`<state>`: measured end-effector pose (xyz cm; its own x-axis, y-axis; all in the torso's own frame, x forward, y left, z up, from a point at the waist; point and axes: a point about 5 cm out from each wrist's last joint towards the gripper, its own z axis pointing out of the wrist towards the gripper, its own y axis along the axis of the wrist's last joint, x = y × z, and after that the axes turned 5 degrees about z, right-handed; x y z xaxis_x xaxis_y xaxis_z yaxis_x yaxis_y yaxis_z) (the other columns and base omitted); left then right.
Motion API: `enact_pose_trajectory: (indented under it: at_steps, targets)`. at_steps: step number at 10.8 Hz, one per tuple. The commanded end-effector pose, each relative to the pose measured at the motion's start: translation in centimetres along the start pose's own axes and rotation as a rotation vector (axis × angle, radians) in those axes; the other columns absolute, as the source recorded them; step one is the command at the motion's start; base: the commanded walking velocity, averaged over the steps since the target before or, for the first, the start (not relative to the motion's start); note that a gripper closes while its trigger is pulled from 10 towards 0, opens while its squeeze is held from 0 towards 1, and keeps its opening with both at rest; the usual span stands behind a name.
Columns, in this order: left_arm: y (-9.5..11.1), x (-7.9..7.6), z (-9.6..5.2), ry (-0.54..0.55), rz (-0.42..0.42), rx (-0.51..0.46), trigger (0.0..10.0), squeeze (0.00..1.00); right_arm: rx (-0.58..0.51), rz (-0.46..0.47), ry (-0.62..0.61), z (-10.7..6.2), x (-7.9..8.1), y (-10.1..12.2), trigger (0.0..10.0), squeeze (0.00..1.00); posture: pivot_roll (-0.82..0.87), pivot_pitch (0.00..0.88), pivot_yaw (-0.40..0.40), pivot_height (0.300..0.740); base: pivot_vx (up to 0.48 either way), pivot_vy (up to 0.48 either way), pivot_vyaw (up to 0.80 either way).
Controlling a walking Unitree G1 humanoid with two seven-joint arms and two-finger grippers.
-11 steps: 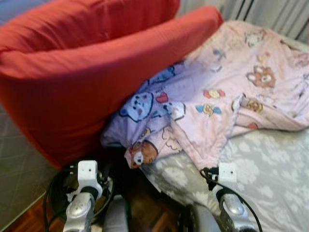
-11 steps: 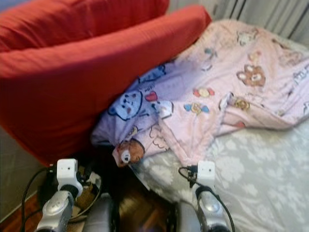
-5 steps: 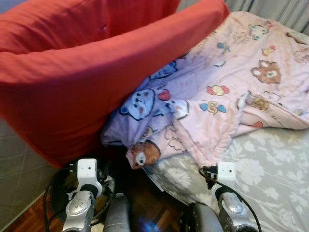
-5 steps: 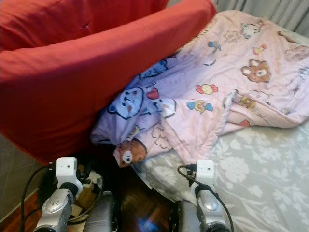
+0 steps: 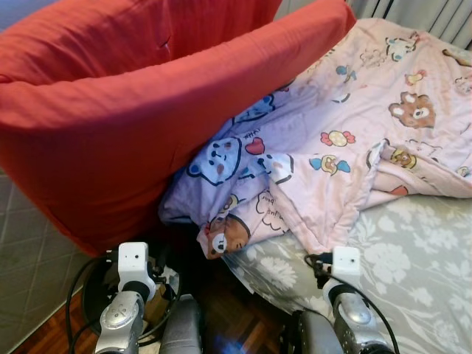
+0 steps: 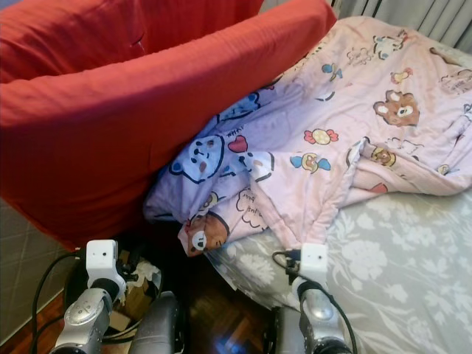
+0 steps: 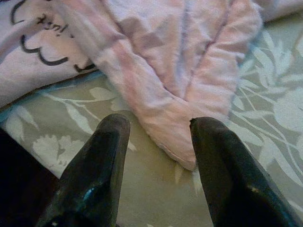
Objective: Clean up the room
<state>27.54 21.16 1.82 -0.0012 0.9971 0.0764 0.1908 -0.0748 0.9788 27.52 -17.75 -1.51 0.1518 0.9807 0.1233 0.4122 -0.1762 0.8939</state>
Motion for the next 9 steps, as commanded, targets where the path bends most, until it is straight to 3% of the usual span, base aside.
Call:
enact_pose_trajectory:
  at_steps: [1, 5, 9]
  targets:
    - [-0.7, 0.2, -0.6, 0.008, -0.012, 0.027, 10.0, 0.00, 0.044, 0.023, -0.033, -0.1, -0.4, -0.5, 10.0, 0.00, 0.18, 0.272, 0.001, 0.635, 0.000, 0.000, 0.00]
    - [-0.3, 0.2, -0.9, -0.005, -0.001, 0.000, 10.0, 0.00, -0.009, 0.027, -0.059, 0.7, -0.5, 1.3, 10.0, 0.00, 0.18, 0.324, 0.021, 0.597, 0.000, 0.000, 0.00]
    - [3.8, -0.8, -0.5, -0.061, 0.004, -0.149, 10.0, 0.00, -0.094, 0.032, -0.009, 2.2, 0.7, 5.4, 10.0, 0.01, 0.21, 0.416, 0.039, 0.597, 0.000, 0.000, 0.00]
